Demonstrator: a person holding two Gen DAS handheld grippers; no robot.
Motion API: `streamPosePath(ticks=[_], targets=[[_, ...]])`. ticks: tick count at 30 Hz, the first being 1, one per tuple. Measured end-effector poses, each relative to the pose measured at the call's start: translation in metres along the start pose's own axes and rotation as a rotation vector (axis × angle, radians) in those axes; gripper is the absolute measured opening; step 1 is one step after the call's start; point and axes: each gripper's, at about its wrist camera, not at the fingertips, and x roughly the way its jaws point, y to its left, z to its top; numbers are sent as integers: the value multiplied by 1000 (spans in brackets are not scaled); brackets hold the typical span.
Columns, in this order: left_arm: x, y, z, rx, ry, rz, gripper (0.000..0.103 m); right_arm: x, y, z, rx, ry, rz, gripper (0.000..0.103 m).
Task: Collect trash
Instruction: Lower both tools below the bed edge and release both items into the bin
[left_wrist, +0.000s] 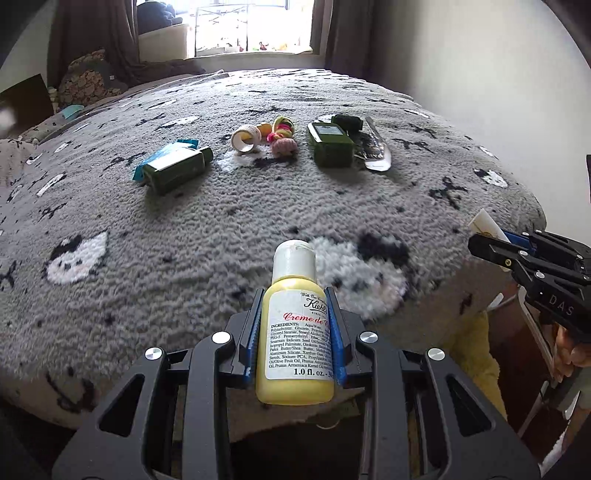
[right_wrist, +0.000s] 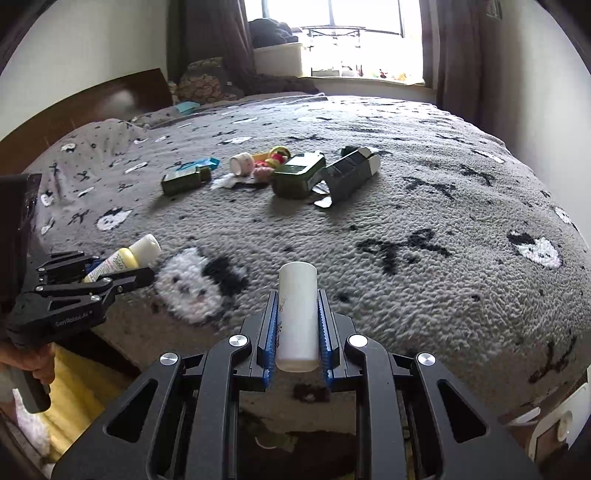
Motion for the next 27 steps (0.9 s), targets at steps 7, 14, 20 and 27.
streamPosePath(ticks=[7,14,20,27], targets=[[-31,-21,-59,-10,12,-49,29,-21,26,-33,-40,18,48,20],[-28,-28,-101,-30,91,-90,29,-13,43,-69,-40,107,71,20],[4,-30,-130,-61,216,-118,29,10,50,-97,-24,218,97,20],[36,-27,-148,-86,314,-135,29,46,52,-129,47,368,150,20]])
